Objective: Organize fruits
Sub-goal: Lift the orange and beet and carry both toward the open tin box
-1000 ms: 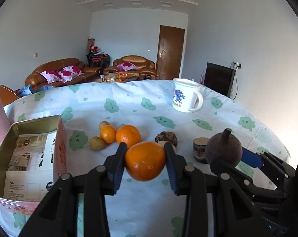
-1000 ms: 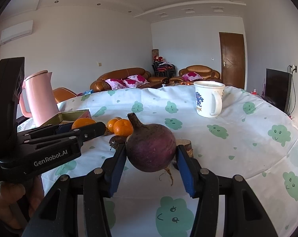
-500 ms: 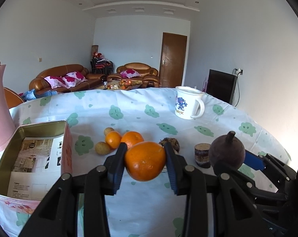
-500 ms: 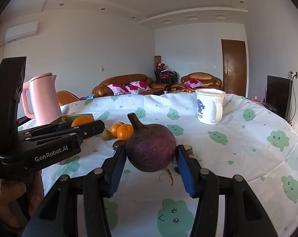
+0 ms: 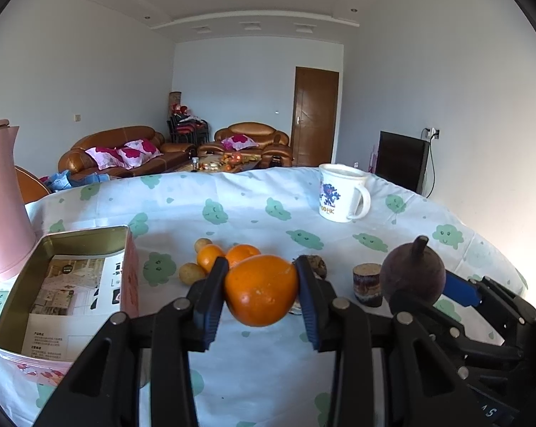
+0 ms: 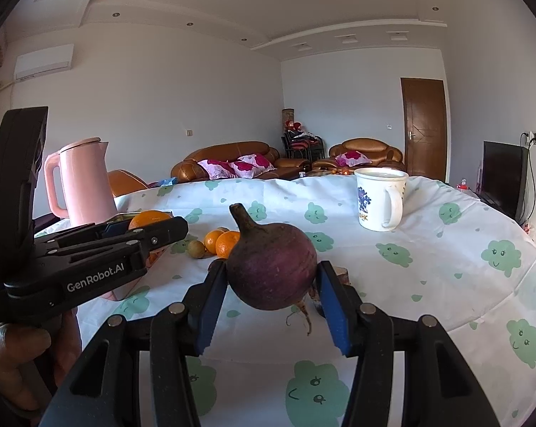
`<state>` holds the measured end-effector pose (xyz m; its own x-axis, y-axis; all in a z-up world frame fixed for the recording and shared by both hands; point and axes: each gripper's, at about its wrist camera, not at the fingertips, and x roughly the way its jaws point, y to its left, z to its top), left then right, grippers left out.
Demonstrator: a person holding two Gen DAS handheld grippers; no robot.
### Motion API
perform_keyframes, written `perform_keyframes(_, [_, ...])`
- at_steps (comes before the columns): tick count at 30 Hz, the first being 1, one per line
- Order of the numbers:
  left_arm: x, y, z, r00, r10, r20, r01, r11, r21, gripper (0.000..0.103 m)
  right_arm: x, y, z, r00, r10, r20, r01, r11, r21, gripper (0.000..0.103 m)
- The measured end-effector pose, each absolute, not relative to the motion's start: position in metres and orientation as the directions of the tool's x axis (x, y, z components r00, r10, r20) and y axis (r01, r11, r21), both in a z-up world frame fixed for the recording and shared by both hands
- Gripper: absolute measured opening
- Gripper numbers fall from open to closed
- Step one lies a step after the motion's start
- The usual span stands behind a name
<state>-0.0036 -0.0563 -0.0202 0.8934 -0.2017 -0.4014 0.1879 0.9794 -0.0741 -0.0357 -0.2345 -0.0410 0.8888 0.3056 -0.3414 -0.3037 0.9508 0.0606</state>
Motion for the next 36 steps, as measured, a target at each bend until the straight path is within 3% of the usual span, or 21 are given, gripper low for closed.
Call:
perform_keyframes(14, [-0.011,-0.048,-0.012,0.916,-0.144,-0.373,0.141,0.989,-0.035,0.039,-0.034,-0.235,-0.038,0.889,0.300,-0.346,-0.301,0.952,0.053,0.053])
perform_keyframes(36, [0.005,0.039,-0.003,0.878,0.051,-0.475,-0.077,0.996,-0.034,0.039,0.006,-0.190,0.001,0.778,0.457,-0.432,-0.450,0.884,0.126,0.053])
